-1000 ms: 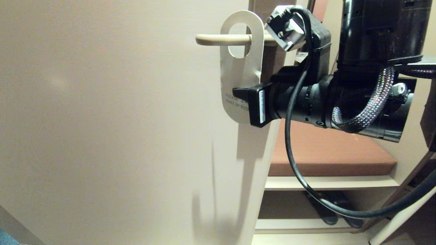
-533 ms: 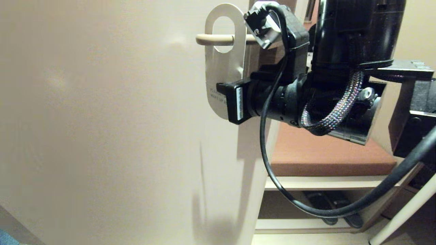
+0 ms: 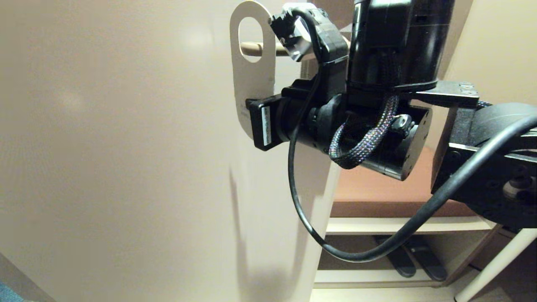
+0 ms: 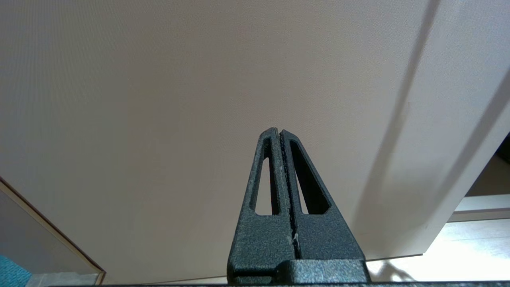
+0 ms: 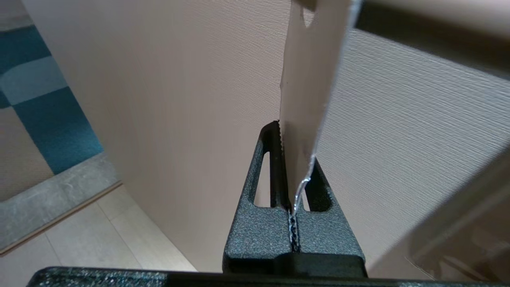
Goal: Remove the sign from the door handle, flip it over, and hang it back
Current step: Take down the sign, then hand it to the other hand
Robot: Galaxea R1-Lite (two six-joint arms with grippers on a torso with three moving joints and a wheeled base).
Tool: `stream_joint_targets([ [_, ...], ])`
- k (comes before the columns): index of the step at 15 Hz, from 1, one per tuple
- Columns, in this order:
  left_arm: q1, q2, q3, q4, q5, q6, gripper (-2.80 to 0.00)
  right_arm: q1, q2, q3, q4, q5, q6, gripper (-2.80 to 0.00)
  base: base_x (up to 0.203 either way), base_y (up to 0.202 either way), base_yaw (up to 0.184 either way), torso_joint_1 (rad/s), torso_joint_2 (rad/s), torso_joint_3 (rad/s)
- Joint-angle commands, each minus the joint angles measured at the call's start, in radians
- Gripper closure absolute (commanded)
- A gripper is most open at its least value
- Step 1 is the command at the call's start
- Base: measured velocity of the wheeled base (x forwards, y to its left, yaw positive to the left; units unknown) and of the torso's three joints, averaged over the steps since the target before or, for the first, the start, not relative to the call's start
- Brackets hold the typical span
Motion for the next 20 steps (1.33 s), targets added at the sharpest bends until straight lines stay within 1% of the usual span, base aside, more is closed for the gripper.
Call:
stream_joint_targets([
  [1, 0.000, 0.000, 0.000, 0.000, 0.000, 0.000, 0.00, 0.014, 0.020, -0.016, -0.002, -0.001, 0.000, 0.00, 0.000, 0.000, 0.000, 0.000, 0.00, 0.000],
  [7, 0.000, 0.000, 0.000, 0.000, 0.000, 0.000, 0.00, 0.069, 0.006, -0.007, -0.002, -0.001, -0.002, 0.00, 0.000, 0.000, 0.000, 0.000, 0.00, 0.000],
  [11, 0.000, 0.000, 0.000, 0.000, 0.000, 0.000, 0.00, 0.070, -0.035, 0.006, 0.001, -0.001, -0.006, 0.00, 0.000, 0.000, 0.000, 0.000, 0.00, 0.000],
  [14, 0.000, 0.000, 0.000, 0.000, 0.000, 0.000, 0.00, 0.060, -0.090, 0.048, 0.004, -0.001, -0.006, 0.00, 0.000, 0.000, 0.000, 0.000, 0.00, 0.000],
  [20, 0.000, 0.000, 0.000, 0.001, 0.000, 0.000, 0.00, 0.032, -0.241, 0.183, 0.006, -0.002, -0.008, 0.00, 0.000, 0.000, 0.000, 0.000, 0.00, 0.000],
])
